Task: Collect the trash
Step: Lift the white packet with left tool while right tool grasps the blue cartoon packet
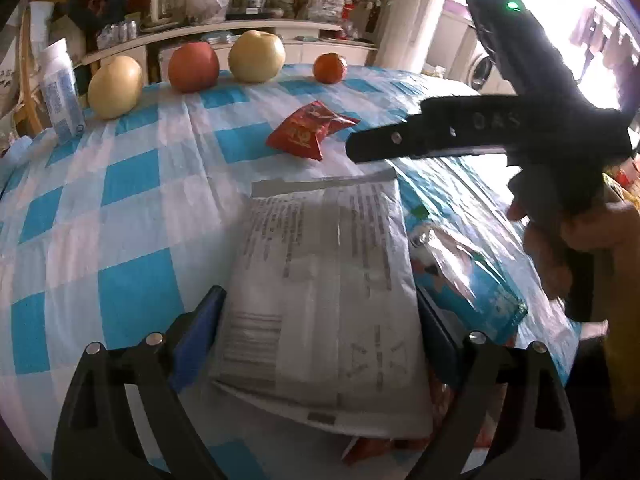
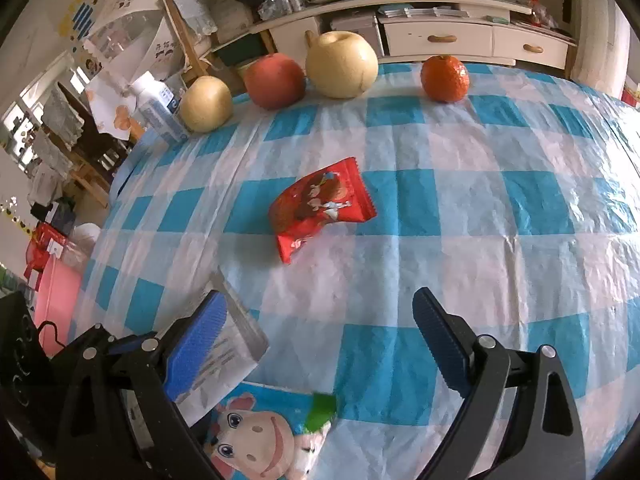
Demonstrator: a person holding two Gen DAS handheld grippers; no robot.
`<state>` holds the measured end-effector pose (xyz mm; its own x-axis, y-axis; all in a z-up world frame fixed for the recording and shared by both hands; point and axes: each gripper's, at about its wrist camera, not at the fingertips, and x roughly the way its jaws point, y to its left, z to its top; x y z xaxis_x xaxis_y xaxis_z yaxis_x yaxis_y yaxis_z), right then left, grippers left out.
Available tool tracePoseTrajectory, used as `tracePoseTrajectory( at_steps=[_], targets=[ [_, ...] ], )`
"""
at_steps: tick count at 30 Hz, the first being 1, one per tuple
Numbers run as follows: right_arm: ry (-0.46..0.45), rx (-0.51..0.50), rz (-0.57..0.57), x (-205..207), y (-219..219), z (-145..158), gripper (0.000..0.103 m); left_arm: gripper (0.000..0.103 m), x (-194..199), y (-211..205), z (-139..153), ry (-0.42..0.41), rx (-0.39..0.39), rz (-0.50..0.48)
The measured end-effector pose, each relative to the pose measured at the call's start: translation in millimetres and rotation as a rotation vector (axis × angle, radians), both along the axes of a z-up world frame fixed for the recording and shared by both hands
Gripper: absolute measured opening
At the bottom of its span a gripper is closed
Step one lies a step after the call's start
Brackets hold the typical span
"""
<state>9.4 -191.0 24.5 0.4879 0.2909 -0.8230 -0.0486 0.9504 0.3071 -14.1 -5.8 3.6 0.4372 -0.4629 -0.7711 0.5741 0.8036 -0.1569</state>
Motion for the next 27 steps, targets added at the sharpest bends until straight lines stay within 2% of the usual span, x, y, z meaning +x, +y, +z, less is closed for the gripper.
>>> tracePoseTrajectory(
  at_steps=[4, 7, 9, 13, 22, 27],
  targets=[
    [-0.003, 0.006, 0.018, -5.4, 3.8, 2.9, 0.093, 0.089, 4.2, -0.3, 0.7, 0.006, -0.025, 0.064],
    [-0.001, 0.007, 0.034, -11.3, 5.0, 4.9, 0.093, 0.087, 4.5, -2.7, 1.7, 0.0, -0.012, 0.097],
    [0.001, 0.01, 0.038, -14.4, 4.3, 5.6, 0.093, 0.08, 4.1, -0.4, 2.6, 0.0, -0.021, 0.122],
    [0.009, 0.007, 0.037, -22.7, 1.3, 5.7, 0.093, 0.074, 3.8, 3.1, 4.4, -0.009, -0.02, 0.16],
    [0.081, 0.023, -0.014, -46.6, -0.7, -1.9, 0.093, 0.072, 3.0, 29.7, 14.7, -0.017, -0.055, 0.236],
    [0.067, -0.009, -0.037, -62.3, 14.9, 0.8, 0.093, 0.072, -0.8, 49.1, 23.6, -0.046, -0.059, 0.275]
  ],
)
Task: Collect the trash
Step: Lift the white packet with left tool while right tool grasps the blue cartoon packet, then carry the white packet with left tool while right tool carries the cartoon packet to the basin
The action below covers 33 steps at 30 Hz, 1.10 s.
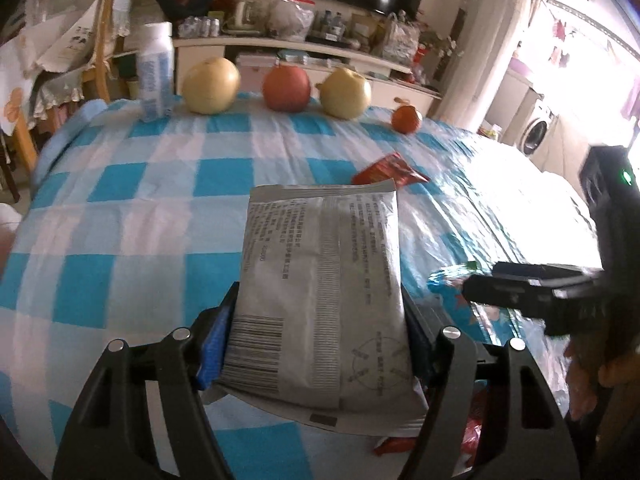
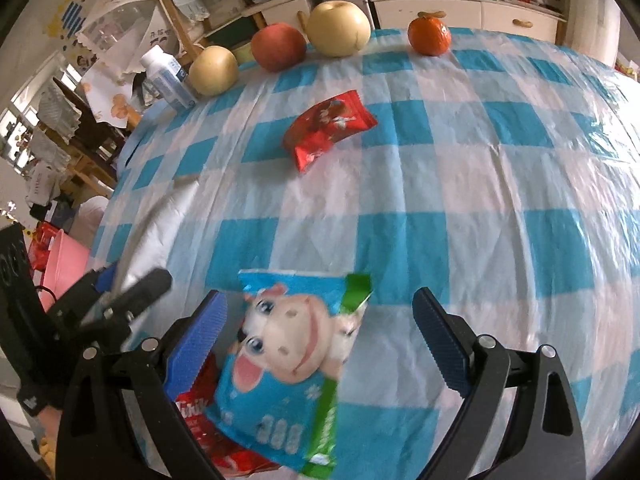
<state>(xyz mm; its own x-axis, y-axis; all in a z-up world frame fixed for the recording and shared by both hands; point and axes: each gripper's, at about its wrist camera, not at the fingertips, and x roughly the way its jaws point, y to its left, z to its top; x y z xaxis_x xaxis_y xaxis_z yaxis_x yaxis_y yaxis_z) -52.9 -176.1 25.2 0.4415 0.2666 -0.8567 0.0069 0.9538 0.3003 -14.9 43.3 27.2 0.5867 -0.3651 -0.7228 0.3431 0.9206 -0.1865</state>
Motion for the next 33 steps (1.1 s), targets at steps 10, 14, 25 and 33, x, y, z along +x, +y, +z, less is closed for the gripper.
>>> tracePoseTrajectory(
  at_steps=[10, 14, 25, 33],
  targets=[
    [-0.037, -0.169, -0.027, -25.6, 29.8, -3.6, 0.093, 0.072, -11.7, 32.6, 21.8, -0.074, 0.016, 0.046],
    [-0.049, -0.216, -0.027, -30.0, 37.8, -5.5, 0.088, 0.072, -15.3, 44.2, 25.4, -0.093, 0.036, 0.067],
    [-0.061, -0.228, -0.031, -31.0, 41.7, -8.2, 0.057, 0.072, -25.8, 85.1, 38.3, -0.123, 0.017, 0.128],
    [-0.139, -0.24, -0.024, -39.2, 46.9, 5.5, 0.041, 0.072, -36.0, 109.2, 47.7, -0.152, 0.006, 0.164]
  ],
)
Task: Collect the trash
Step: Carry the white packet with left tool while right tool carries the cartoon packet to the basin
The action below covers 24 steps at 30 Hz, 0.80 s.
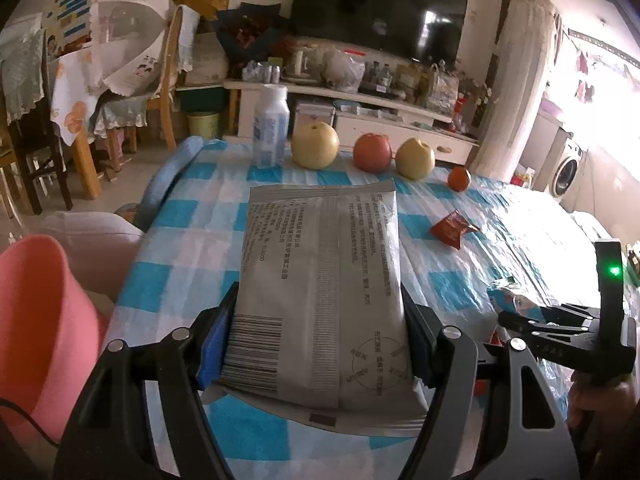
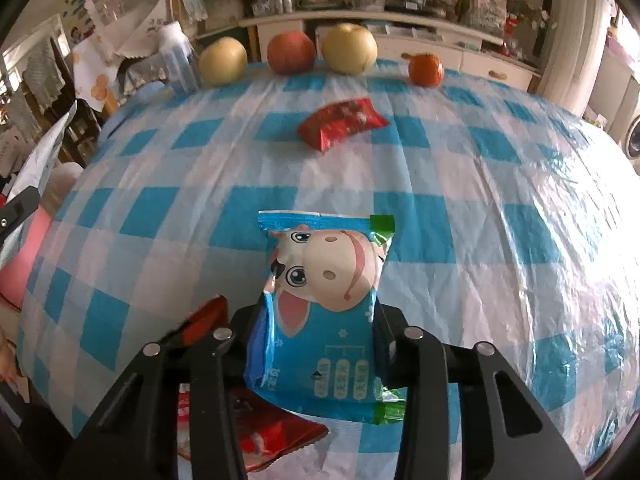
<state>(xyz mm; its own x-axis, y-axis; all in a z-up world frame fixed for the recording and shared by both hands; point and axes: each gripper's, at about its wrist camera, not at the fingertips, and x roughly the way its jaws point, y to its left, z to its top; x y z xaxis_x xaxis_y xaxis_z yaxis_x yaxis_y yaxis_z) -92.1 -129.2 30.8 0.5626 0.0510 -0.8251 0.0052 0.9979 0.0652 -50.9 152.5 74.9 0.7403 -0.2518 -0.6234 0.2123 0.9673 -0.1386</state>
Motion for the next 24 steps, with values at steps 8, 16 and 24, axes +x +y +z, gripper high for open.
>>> tracePoseTrajectory(
  at_steps=[8, 16, 24],
  targets=[
    [-0.089, -0.014, 0.027, -6.4, 21.1, 29.9, 0.04, 0.072, -10.0, 25.9, 12.3, -0.044, -0.007, 0.056],
    [-0.157, 0.033, 0.142, -7.2, 77.9, 62.9, 0.04, 0.072, -18.5, 65.4, 23.1, -0.095, 0.004, 0.17],
    [-0.198, 0.128, 0.307, 0.3, 160.5, 89.7, 0.04, 0.072, -26.1, 115.3, 31.3, -0.143, 0.027, 0.356]
  ],
)
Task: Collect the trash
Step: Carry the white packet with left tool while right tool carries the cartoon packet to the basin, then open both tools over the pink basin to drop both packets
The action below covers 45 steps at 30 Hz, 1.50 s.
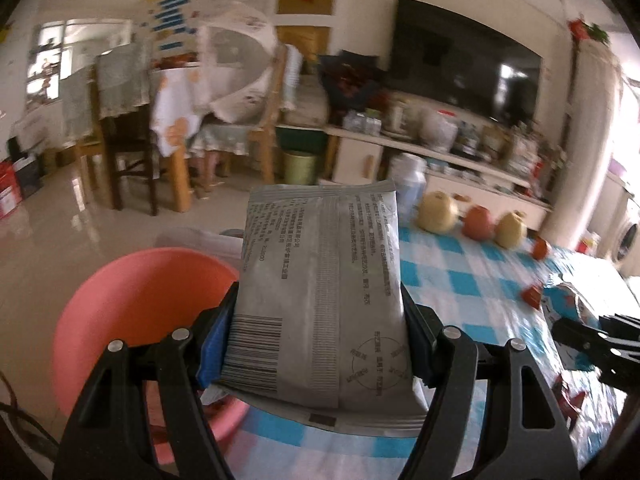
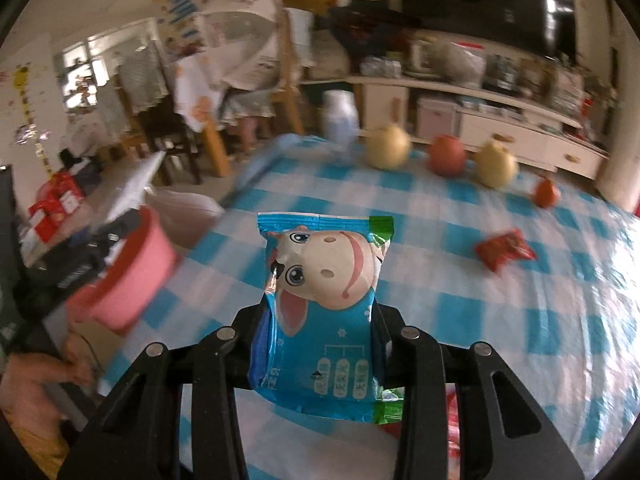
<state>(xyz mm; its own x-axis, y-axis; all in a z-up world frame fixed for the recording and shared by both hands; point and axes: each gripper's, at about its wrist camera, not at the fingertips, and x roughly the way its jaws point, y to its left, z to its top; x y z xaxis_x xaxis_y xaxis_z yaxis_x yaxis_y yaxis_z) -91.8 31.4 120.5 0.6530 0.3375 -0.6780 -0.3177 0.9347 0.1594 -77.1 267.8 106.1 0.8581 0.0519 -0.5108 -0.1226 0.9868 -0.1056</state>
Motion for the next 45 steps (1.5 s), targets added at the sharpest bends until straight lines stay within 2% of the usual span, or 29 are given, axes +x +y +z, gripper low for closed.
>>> tracePoseTrajectory(
  at_steps=[6, 13, 19, 22, 25, 26, 27, 30, 38, 45],
  targets=[
    [0.001, 0.056, 0.133, 9.6, 69.3, 9.5, 0.04, 0.072, -1.1, 46.2, -3.3, 0.012, -0.02, 0.173],
    [-0.003, 0.079, 0.281, 18.5, 154.5, 13.6, 0.04, 0.072, -4.8, 87.7, -13.0, 0.05, -0.058, 0.297],
    [-0.005, 0.103, 0.357, 31.4, 204.8, 11.9, 0.041, 0.073, -12.4, 125.9, -22.4, 0.079, -0.157, 0.395],
    [0.016, 0.114, 0.371, 40.6, 221.5, 4.5, 0.047, 0.077, -11.6, 140.3, -28.9, 0.11, -0.199, 0.443],
    [0.018, 0.137, 0.347, 43.6, 221.1, 0.0, 0.063, 0.081, -13.3, 149.6, -35.4, 0.144, -0.219, 0.479],
    [0.014, 0.146, 0.33, 43.5, 217.2, -0.1, 0.073, 0.082, -13.0, 150.9, -36.3, 0.15, -0.219, 0.488],
    [0.013, 0.157, 0.32, 43.9, 212.1, 0.2, 0.078, 0.083, -13.7, 150.7, -36.6, 0.151, -0.211, 0.489],
    [0.001, 0.169, 0.276, 41.5, 195.0, 2.1, 0.086, 0.086, -13.8, 143.6, -35.3, 0.153, -0.175, 0.484],
    [-0.037, 0.074, 0.193, 30.1, 154.8, -3.8, 0.092, 0.087, -4.5, 115.8, -29.9, 0.174, -0.074, 0.441],
    [-0.016, 0.001, 0.144, 14.5, 121.6, -21.6, 0.092, 0.088, 2.4, 82.0, -22.7, 0.182, 0.05, 0.397]
  ],
)
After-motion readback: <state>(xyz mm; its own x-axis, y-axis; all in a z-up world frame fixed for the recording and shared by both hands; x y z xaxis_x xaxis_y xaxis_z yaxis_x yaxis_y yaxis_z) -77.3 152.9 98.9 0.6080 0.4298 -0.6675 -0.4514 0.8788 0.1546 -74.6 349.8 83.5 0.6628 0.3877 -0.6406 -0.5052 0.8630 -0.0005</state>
